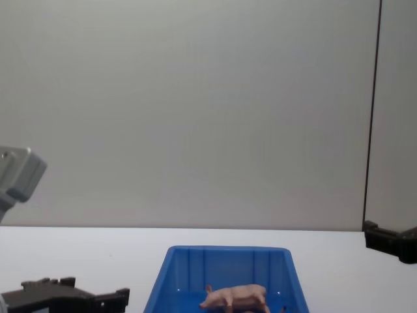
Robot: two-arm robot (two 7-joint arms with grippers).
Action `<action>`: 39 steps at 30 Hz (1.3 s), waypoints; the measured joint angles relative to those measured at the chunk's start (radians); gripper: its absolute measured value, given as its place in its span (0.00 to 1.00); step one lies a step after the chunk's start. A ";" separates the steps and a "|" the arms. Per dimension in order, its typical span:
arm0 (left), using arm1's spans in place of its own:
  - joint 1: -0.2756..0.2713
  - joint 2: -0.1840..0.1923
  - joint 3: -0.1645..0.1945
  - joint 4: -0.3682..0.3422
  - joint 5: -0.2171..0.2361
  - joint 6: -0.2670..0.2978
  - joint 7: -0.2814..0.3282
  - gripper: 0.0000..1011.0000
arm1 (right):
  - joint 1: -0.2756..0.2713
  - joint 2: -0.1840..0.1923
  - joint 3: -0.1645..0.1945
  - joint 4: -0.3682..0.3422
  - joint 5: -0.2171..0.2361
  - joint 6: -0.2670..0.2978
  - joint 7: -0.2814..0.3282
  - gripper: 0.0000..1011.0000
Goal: Pick up the two dolls from the table and place them into the box.
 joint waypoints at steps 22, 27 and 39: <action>-0.044 -0.027 -0.002 0.113 0.016 0.035 -0.067 0.79 | 0.000 0.000 0.000 0.000 0.000 0.000 0.000 0.99; -0.049 -0.031 -0.002 0.124 0.019 0.039 -0.072 0.64 | 0.000 0.000 0.000 0.000 0.000 0.000 0.000 0.99; -0.050 -0.036 0.000 0.129 0.024 0.037 -0.074 0.34 | 0.000 0.000 0.000 0.000 0.000 0.000 0.000 0.99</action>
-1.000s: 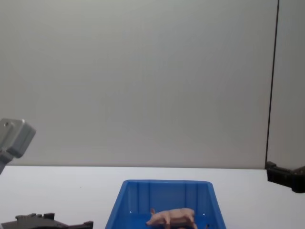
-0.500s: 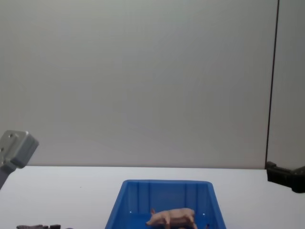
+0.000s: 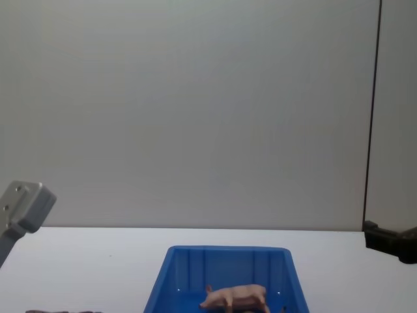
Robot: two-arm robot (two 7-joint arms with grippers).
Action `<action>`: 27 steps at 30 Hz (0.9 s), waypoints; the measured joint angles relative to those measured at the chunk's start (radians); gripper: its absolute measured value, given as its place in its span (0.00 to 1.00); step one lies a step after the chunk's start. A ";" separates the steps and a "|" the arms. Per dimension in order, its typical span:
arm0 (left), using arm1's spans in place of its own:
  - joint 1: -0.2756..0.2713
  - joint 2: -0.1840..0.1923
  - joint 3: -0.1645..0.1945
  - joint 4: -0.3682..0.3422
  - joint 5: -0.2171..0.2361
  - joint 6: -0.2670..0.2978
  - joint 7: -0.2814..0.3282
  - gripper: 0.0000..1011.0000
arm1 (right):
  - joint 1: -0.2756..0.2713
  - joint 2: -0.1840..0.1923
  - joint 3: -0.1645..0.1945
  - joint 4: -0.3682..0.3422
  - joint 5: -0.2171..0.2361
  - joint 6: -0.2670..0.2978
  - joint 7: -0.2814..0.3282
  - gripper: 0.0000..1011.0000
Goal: Pick up the two dolls from the table and place them into the box.
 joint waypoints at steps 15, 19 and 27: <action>0.010 0.015 -0.009 -0.105 0.042 -0.026 0.020 0.24 | 0.000 0.000 0.000 0.000 0.000 0.000 0.000 0.99; 0.010 0.022 -0.014 -0.152 0.064 -0.026 0.023 0.22 | 0.000 0.000 0.000 0.000 0.000 0.000 0.000 0.99; 0.000 0.032 -0.021 -0.236 0.106 -0.027 0.002 0.18 | 0.000 0.000 0.000 0.000 0.000 0.000 0.000 0.99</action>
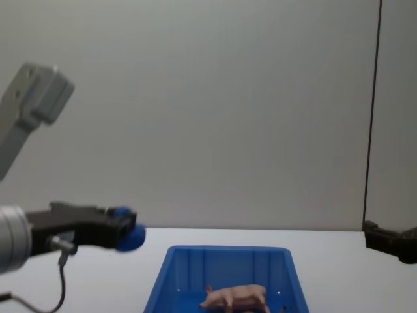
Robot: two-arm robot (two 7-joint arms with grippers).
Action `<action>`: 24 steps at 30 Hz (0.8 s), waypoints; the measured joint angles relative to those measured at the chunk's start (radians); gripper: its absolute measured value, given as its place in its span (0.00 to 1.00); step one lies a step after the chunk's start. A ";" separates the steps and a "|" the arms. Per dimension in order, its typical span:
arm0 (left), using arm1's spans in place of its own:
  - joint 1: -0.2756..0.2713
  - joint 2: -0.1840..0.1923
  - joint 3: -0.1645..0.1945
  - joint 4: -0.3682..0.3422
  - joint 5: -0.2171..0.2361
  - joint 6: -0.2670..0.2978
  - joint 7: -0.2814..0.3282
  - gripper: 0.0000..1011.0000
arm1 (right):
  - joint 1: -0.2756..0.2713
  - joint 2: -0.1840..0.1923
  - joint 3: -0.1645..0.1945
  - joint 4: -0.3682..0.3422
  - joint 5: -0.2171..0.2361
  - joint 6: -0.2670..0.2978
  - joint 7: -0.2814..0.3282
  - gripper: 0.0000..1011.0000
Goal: Pick up the two dolls from the table and place them into the box.
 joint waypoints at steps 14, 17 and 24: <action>-0.035 -0.013 0.004 -0.051 0.026 -0.048 -0.131 0.11 | 0.000 0.000 0.000 0.000 0.000 0.000 0.000 0.99; -0.050 -0.024 0.009 -0.045 0.026 -0.067 -0.177 0.09 | 0.000 0.000 0.000 0.000 0.000 0.000 0.000 0.99; -0.089 -0.054 0.021 -0.005 0.021 -0.103 -0.275 0.09 | 0.000 0.000 0.000 0.000 0.000 0.000 0.000 0.99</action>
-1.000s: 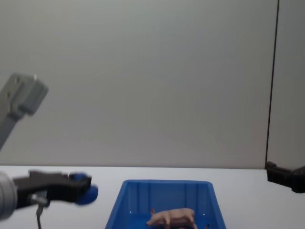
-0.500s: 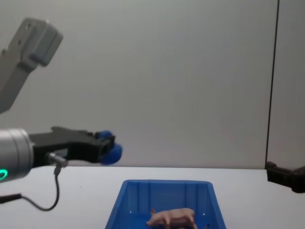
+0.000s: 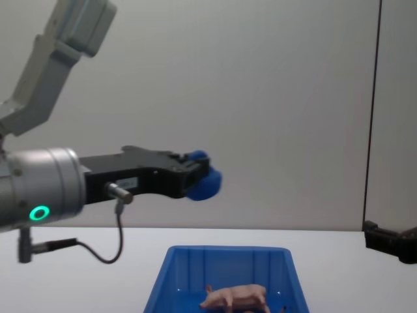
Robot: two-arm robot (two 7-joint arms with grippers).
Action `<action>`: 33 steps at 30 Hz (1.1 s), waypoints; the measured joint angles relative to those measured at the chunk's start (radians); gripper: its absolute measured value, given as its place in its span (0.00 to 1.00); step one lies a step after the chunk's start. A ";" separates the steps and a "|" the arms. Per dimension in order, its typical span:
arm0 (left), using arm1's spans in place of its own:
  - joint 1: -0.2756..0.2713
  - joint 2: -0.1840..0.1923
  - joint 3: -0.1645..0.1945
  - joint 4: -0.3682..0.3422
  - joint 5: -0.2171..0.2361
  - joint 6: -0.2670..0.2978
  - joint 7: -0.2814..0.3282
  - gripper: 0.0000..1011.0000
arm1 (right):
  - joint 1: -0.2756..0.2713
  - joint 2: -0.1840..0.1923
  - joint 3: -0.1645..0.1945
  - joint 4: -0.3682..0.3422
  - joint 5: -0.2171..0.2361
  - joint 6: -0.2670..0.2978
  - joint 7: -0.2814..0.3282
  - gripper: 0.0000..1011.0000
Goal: Pick up the two dolls from the table and place them into the box.
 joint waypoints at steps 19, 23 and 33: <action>-0.084 -0.063 0.027 0.124 0.022 -0.016 -0.146 0.55 | 0.000 0.000 0.000 0.000 0.000 0.000 0.000 0.99; -0.091 -0.067 0.030 0.135 0.028 -0.012 -0.154 0.69 | 0.000 0.000 0.000 0.000 0.000 0.000 0.000 0.99; -0.101 -0.073 0.032 0.154 0.036 -0.007 -0.167 0.97 | 0.000 0.000 0.000 0.000 0.000 0.000 0.000 0.99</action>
